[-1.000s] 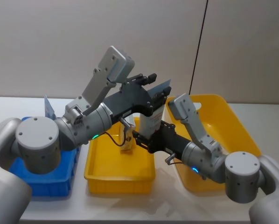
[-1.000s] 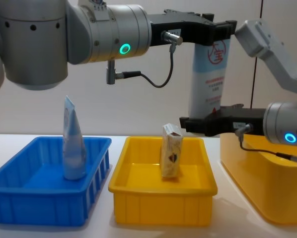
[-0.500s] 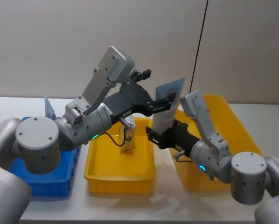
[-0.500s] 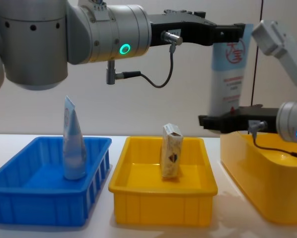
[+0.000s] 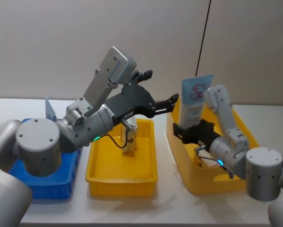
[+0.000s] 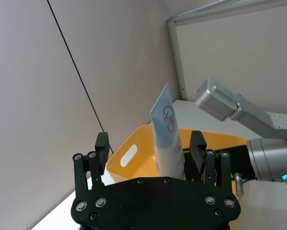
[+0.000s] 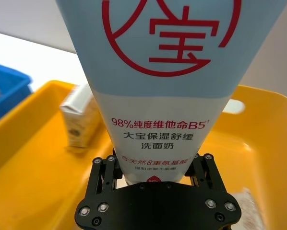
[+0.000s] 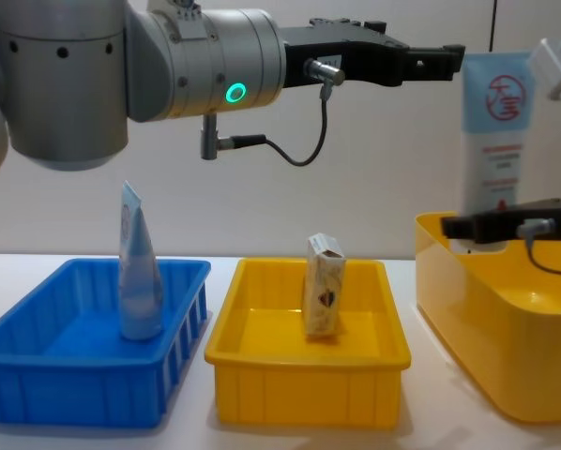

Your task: Bimanual collaborative sorting of washing and personal care products

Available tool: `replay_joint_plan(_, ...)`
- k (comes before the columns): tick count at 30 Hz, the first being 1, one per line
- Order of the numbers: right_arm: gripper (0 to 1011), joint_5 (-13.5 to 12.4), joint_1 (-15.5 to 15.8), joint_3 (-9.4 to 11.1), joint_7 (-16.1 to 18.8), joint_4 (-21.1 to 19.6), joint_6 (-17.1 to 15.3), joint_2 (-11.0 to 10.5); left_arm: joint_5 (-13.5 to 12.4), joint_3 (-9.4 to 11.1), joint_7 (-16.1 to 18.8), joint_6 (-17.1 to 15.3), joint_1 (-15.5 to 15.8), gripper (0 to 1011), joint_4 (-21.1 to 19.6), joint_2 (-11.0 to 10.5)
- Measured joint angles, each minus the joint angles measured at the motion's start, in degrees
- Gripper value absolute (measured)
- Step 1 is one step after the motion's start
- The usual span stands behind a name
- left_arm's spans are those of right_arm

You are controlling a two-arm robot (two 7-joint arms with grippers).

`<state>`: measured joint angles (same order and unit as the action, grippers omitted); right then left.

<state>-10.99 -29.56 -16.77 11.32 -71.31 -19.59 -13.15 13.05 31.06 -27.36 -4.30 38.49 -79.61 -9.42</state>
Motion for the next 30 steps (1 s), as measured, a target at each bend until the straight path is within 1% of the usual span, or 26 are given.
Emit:
replay_joint_plan(1, 638, 0.02, -0.10, 0.24, -0.25, 0.00, -0.32, 0.03, 0.00, 0.00, 0.00, 0.00, 0.00, 1001, 0.00, 0.00)
replay_joint_plan(2, 639, 0.12, -0.39, 0.71, -1.15, 0.08, -1.58, 0.10, 0.00, 0.00, 0.00, 0.00, 0.00, 1001, 0.00, 0.00)
replay_joint_plan(5, 638, 0.29, -0.86, 1.40, -2.23, 0.44, -3.35, 0.14, 0.00, 0.00, 0.00, 0.00, 0.00, 1001, 0.00, 0.00)
replay_joint_plan(6, 638, 0.42, -1.37, 1.90, -3.01, 0.80, -4.77, 0.15, 0.00, 0.00, 0.00, 0.00, 0.00, 1001, 0.00, 0.00)
replay_joint_plan(8, 639, 0.52, -1.76, 2.20, -3.69, 1.21, -6.04, 0.15, 0.00, 0.00, 0.00, 0.00, 0.00, 1001, 0.00, 0.00)
replay_joint_plan(9, 639, 0.69, -2.34, 2.55, -4.31, 1.77, -7.44, 0.14, 0.00, 0.00, 0.00, 0.00, 0.00, 1001, 0.00, 0.00)
replay_joint_plan(10, 638, 0.69, -2.34, 2.55, -4.31, 1.77, -7.44, 0.14, 0.00, 0.00, 0.00, 0.00, 0.00, 1001, 0.00, 0.00)
replay_joint_plan(13, 638, 1.23, -3.94, 2.92, -5.29, 3.35, -10.69, -0.02, 0.00, 0.00, 0.00, 0.00, 0.00, 1001, 0.00, 0.00)
replay_joint_plan(19, 638, 2.21, -6.22, 2.63, -5.63, 5.81, -14.61, -0.59, 0.00, 0.00, 0.00, 0.00, 0.00, 1001, 0.00, 0.00)
replay_joint_plan(27, 640, 3.18, -7.97, 1.82, -5.14, 7.30, -17.65, -1.23, 0.00, 0.00, 0.00, 0.00, 0.00, 1001, 0.00, 0.00)
replay_joint_plan(28, 660, 3.34, -8.19, 1.71, -4.99, 7.41, -18.05, -1.33, 0.00, 0.00, 0.00, 0.00, 0.00, 1001, 0.00, 0.00)
replay_joint_plan(29, 713, 3.46, -8.30, 1.66, -4.91, 7.44, -18.29, -1.38, 0.00, 0.00, 0.00, 0.00, 0.00, 1001, 0.00, 0.00)
replay_joint_plan(30, 736, 3.58, -8.47, 1.57, -4.79, 7.49, -18.69, -1.45, 0.00, 0.00, 0.00, 0.00, 0.00, 1001, 0.00, 0.00)
